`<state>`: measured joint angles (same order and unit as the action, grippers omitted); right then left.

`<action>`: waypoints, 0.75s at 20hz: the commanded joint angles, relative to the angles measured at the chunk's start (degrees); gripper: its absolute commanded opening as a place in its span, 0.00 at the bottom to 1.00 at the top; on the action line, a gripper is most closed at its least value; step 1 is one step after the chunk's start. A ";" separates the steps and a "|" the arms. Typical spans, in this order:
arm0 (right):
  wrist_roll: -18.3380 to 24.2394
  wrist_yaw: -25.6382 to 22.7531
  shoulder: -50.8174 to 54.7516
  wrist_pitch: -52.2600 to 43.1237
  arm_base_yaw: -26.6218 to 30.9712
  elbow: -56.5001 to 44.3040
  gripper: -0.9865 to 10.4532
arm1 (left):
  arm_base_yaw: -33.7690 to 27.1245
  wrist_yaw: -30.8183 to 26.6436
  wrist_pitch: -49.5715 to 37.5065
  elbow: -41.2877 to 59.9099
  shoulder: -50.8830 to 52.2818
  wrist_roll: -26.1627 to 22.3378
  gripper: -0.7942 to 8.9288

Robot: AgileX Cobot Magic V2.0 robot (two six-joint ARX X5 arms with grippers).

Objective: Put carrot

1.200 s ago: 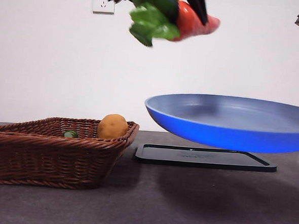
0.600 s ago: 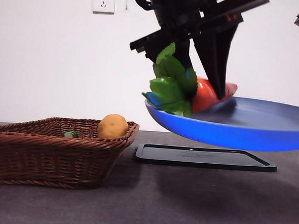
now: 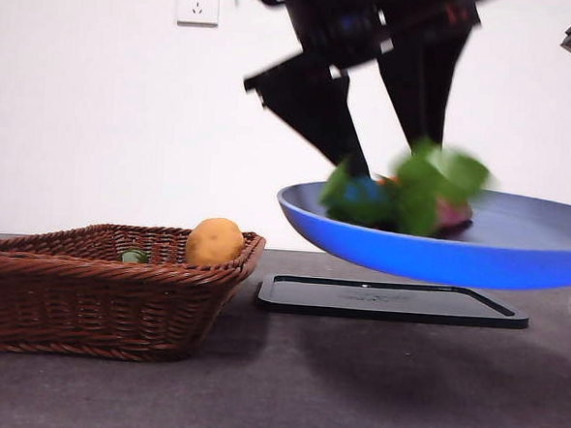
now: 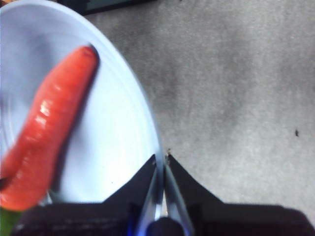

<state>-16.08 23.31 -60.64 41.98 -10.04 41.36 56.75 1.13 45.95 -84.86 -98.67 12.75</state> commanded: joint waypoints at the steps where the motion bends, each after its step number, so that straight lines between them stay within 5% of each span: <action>1: -0.59 -1.75 -2.97 -0.26 0.13 2.97 0.09 | -0.15 0.28 1.18 -0.92 5.16 -2.21 0.36; 5: 1.03 -2.69 -12.44 0.46 2.25 9.81 0.09 | -2.12 -4.94 6.29 -0.92 15.06 -3.65 0.36; 10: 2.51 -2.69 -30.58 -1.40 4.61 25.70 0.09 | -5.46 -19.71 15.39 -0.92 26.77 -4.00 0.36; 15: 2.40 -2.62 -48.59 -2.29 4.74 42.01 0.09 | -7.76 -25.09 16.39 -0.92 32.55 -3.96 0.36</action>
<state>-14.09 20.40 -108.42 39.86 -5.19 82.61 48.58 -23.84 62.57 -84.90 -65.28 9.37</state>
